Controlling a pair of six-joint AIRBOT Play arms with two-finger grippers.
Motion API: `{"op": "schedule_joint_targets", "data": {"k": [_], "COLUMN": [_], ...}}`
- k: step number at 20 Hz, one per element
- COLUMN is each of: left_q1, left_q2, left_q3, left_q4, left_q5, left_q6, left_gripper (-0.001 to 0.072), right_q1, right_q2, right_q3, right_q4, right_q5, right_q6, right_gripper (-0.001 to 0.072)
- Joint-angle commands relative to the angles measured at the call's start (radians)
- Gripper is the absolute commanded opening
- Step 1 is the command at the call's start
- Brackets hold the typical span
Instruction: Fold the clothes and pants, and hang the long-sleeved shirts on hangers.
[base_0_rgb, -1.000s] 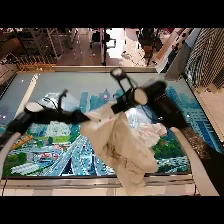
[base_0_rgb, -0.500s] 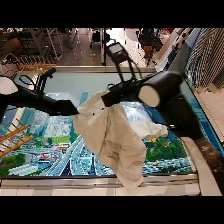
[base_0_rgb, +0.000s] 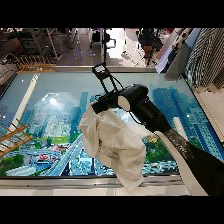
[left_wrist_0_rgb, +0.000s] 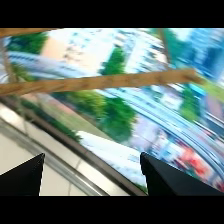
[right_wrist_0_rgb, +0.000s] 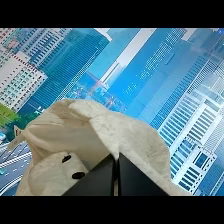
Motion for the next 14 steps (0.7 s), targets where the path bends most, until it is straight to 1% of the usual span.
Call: {"op": "schedule_joint_targets", "data": {"k": [1,2,3,4,5,9,10,11,13,14], "left_q1": [0.417,0.508,0.566,0.597,0.601,0.597,0.595,0.589,0.565,0.547], "left_q2": [0.033,0.018,-0.008,-0.050,-0.097,-0.259,-0.290,-0.319,-0.383,-0.413], "left_q3": [-0.132,-0.171,-0.198,-0.210,-0.209,-0.201,-0.191,-0.175,-0.139,-0.122], "left_q4": [-0.104,-0.212,-0.310,-0.378,-0.386,-0.398,-0.398,-0.398,-0.402,-0.404], "left_q5": [0.234,0.306,0.364,0.410,0.445,0.592,0.633,0.657,0.669,0.670], "left_q6": [-0.068,-0.067,-0.047,0.000,0.021,0.026,0.027,0.032,0.080,0.080], "left_gripper": [0.0644,0.0644,0.0643,0.0642,0.0642,0.0640,0.0621,0.0604,0.0604,0.0603], "right_q1": [0.000,0.000,0.000,0.000,0.000,0.001,0.001,0.001,0.001,0.001], "right_q2": [-0.006,-0.006,-0.006,-0.006,-0.006,-0.006,-0.006,-0.006,-0.006,-0.006], "right_q3": [-0.002,-0.002,-0.002,-0.002,-0.002,-0.002,-0.002,-0.002,-0.001,-0.001], "right_q4": [0.007,0.007,0.007,0.007,0.007,0.013,0.025,0.036,0.057,0.058], "right_q5": [-0.043,-0.059,-0.071,-0.079,-0.082,-0.079,-0.076,-0.077,-0.078,-0.078], "right_q6": [-0.040,-0.040,-0.040,-0.040,-0.040,-0.039,-0.039,-0.037,-0.036,-0.036], "right_gripper": [0.0031,0.0031,0.0031,0.0031,0.0031,0.0032,0.0032,0.0032,0.0033,0.0033]}}
